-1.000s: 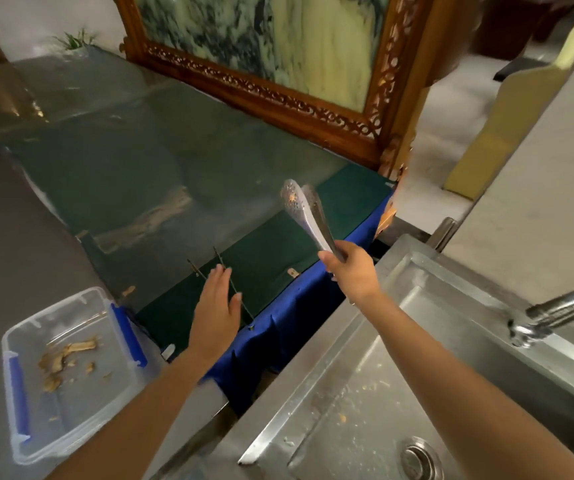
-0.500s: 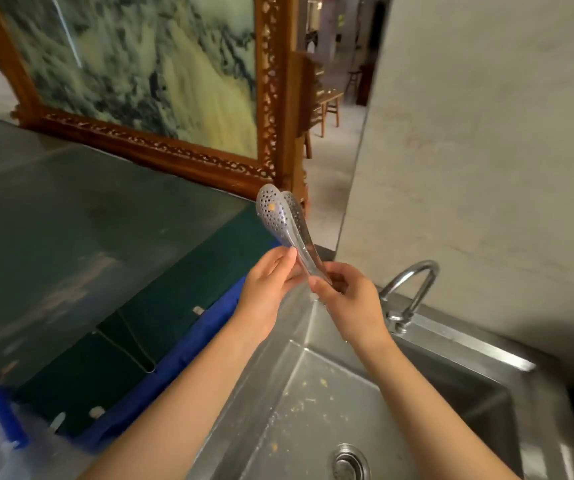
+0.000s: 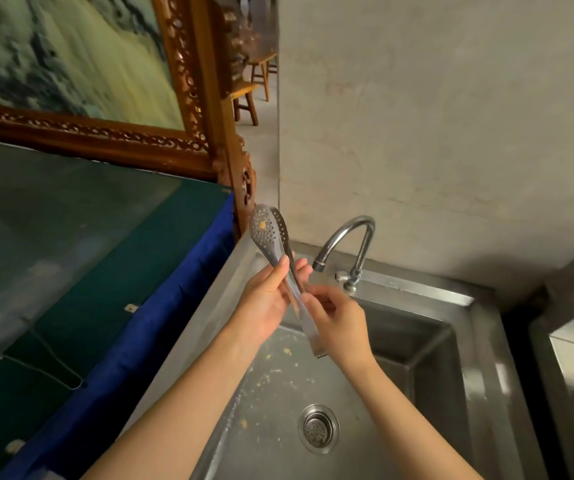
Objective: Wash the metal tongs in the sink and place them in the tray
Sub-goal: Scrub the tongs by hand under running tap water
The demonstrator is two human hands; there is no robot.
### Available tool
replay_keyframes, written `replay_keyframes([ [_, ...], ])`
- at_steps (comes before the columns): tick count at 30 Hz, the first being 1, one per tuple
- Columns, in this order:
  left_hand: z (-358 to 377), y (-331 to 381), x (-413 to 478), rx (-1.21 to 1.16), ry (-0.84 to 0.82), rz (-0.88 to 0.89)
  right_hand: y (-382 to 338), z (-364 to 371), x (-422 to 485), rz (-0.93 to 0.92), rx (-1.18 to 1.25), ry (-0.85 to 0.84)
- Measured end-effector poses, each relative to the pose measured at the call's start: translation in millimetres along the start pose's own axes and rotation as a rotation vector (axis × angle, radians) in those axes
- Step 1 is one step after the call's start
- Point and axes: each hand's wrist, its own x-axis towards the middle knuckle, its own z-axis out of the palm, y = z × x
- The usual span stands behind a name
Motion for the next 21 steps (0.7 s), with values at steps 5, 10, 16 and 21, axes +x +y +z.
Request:
replay_keyframes([
  [5, -22.5, -25.3, 17.3, 0.024, 0.158, -0.02, 60.8, -11.1, 11.0, 0.016, -0.244, 0.08],
  [10, -60.7, -57.1, 27.5, 0.077, 0.31, -0.033, 127.7, -10.7, 51.5, 0.102, -0.538, -0.046],
  [16, -99.5, -91.9, 55.5, 0.205, 0.318, -0.065, 177.7, -1.3, 108.7, 0.016, -0.838, -0.181],
  [21, -113.3, -129.4, 70.1, 0.339, 0.296, -0.099, 203.6, 13.1, 141.4, -0.041, -0.855, -0.225],
])
